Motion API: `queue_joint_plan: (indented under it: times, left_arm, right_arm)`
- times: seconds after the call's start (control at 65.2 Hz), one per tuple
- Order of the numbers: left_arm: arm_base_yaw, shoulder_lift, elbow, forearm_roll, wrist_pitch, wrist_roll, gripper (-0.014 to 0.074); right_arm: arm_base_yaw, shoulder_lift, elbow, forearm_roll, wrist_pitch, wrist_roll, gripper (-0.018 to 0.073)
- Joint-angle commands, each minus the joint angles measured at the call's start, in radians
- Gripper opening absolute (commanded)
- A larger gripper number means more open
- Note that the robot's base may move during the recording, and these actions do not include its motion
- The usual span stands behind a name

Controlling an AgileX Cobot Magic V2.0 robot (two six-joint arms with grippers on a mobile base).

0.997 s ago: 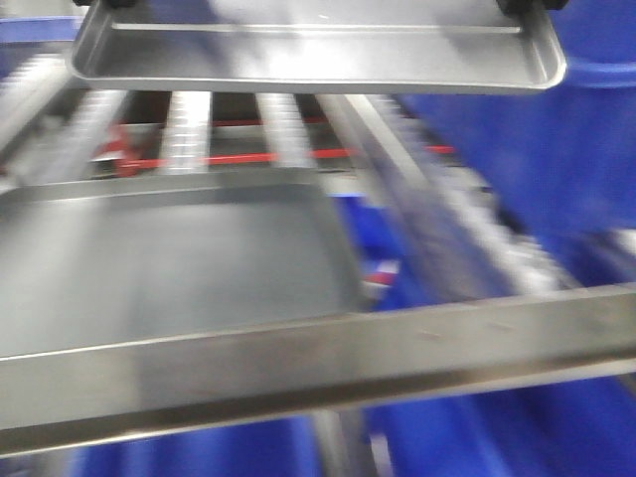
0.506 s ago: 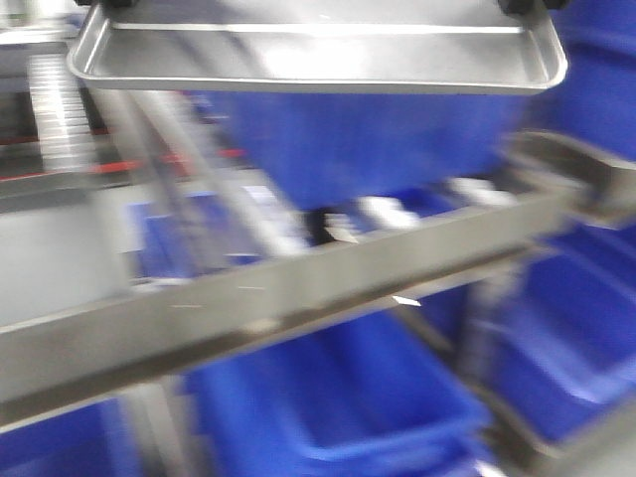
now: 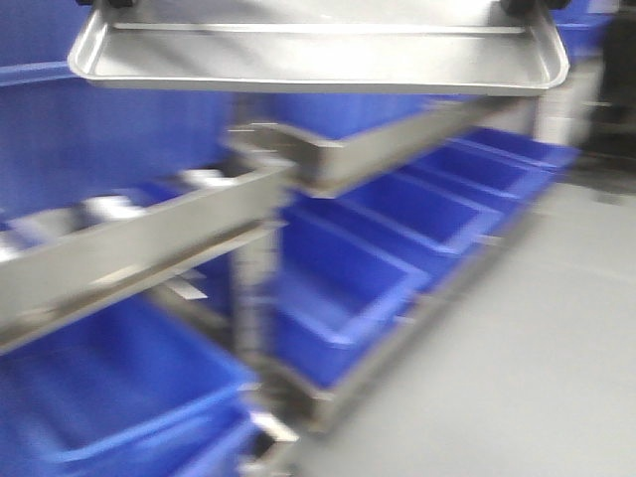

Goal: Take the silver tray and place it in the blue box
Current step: 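Drive the base away from the shelf carrying the tray in both grippers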

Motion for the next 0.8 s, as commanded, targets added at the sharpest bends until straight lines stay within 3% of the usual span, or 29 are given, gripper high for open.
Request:
queue_joint_plan:
  times: [0.0,0.783]
  left_arm:
    - [-0.010,-0.037,-0.030,0.046,-0.007,0.017,-0.0105]
    - [-0.010,-0.037,-0.030,0.046,-0.007,0.017,-0.0105]
  right_arm:
    - [-0.001,-0.033,-0.035,-0.059,-0.032,-0.021,0.0058]
    - [-0.001,-0.033,-0.035,-0.059,-0.031,-0.021,0.0058]
